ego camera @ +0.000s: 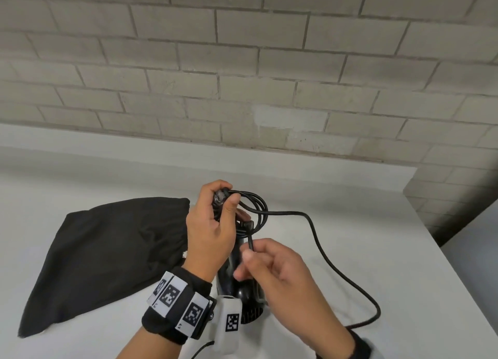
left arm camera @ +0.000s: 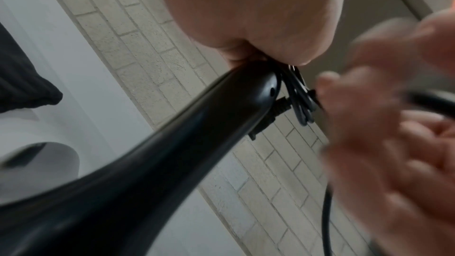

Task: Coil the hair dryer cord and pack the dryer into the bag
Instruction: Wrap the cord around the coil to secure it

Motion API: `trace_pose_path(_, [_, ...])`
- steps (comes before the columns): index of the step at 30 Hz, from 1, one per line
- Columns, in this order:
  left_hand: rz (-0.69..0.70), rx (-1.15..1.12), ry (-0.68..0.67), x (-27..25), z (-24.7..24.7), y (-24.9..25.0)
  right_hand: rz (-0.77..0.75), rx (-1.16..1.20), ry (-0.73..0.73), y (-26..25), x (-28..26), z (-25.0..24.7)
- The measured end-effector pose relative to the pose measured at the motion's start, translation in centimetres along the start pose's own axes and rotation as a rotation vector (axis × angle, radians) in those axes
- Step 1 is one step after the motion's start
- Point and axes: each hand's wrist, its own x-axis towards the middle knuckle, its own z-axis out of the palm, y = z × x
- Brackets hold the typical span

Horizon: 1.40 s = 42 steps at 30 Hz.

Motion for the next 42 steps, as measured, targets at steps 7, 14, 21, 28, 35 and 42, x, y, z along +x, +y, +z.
trace_pose_path(7, [0.033, 0.023, -0.020, -0.1, -0.5, 0.0, -0.067, 0.071, -0.039, 0.7, -1.6, -2.4])
trace_pose_path(14, [0.068, 0.038, -0.038, -0.4, 0.8, 0.8, -0.142, 0.049, 0.014, 1.0, -3.9, -4.9])
trace_pose_path(21, [0.044, 0.053, -0.031, -0.2, 0.4, 0.6, -0.044, -0.277, 0.178, 3.8, -4.8, -8.1])
trace_pose_path(28, [0.030, 0.023, -0.049, -0.6, 0.6, 1.0, -0.221, -0.672, 0.409, 5.6, -2.9, -7.1])
trace_pose_path(35, [0.046, 0.037, -0.071, -0.7, 0.7, 1.0, -0.343, -0.654, 0.186, 1.8, 0.3, -4.6])
trace_pose_path(42, [0.058, -0.005, -0.117, -0.7, -0.5, 0.6, -0.609, -0.693, 0.218, -2.8, 2.5, -6.0])
